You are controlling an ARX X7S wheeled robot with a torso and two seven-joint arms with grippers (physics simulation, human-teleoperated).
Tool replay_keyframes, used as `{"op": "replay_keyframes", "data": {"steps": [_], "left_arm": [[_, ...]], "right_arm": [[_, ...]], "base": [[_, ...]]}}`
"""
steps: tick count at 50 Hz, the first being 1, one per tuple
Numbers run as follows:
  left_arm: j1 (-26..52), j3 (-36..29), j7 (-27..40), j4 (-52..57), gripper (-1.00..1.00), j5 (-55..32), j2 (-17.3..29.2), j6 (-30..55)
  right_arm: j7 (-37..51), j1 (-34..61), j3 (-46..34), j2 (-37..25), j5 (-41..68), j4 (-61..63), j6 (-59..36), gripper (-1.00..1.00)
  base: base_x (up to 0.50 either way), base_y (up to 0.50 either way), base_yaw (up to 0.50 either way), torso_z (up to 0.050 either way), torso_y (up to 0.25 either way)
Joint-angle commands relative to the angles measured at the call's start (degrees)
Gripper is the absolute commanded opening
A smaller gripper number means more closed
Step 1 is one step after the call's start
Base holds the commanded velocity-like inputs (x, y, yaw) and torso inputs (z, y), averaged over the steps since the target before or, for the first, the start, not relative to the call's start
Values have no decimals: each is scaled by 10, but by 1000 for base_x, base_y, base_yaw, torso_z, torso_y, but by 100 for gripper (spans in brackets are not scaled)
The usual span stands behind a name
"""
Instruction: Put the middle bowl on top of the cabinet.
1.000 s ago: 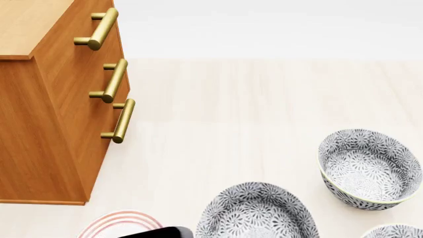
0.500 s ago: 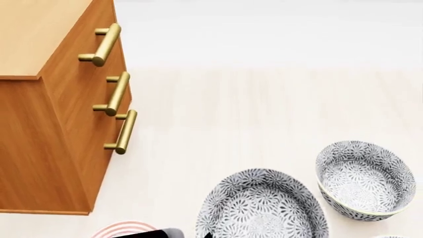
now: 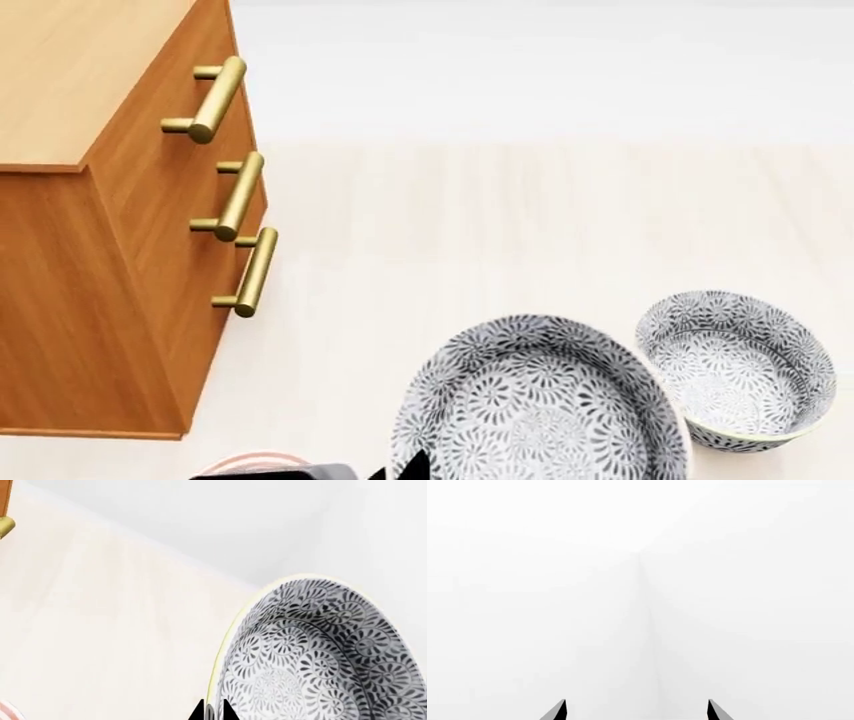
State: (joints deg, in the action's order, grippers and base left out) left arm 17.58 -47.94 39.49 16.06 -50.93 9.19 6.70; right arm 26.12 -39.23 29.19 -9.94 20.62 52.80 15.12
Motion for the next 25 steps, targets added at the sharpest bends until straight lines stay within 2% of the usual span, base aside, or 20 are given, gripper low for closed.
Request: {"op": "replay_keyframes", "data": {"steps": [1, 18, 25], "left_arm": [[12, -9, 18, 66, -100, 15, 15, 7], [45, -45, 81, 218, -100, 70, 35, 56], [83, -43, 120, 284, -100, 55, 39, 98]], "right_arm": [[1, 4, -4, -1, -4, 1, -3, 100], [5, 6, -6, -2, -7, -1, 0, 100], [3, 1, -2, -1, -2, -4, 8, 100]], "base": [[0, 0, 0, 40, 230], [0, 0, 0, 40, 230], [0, 0, 0, 40, 230]]}}
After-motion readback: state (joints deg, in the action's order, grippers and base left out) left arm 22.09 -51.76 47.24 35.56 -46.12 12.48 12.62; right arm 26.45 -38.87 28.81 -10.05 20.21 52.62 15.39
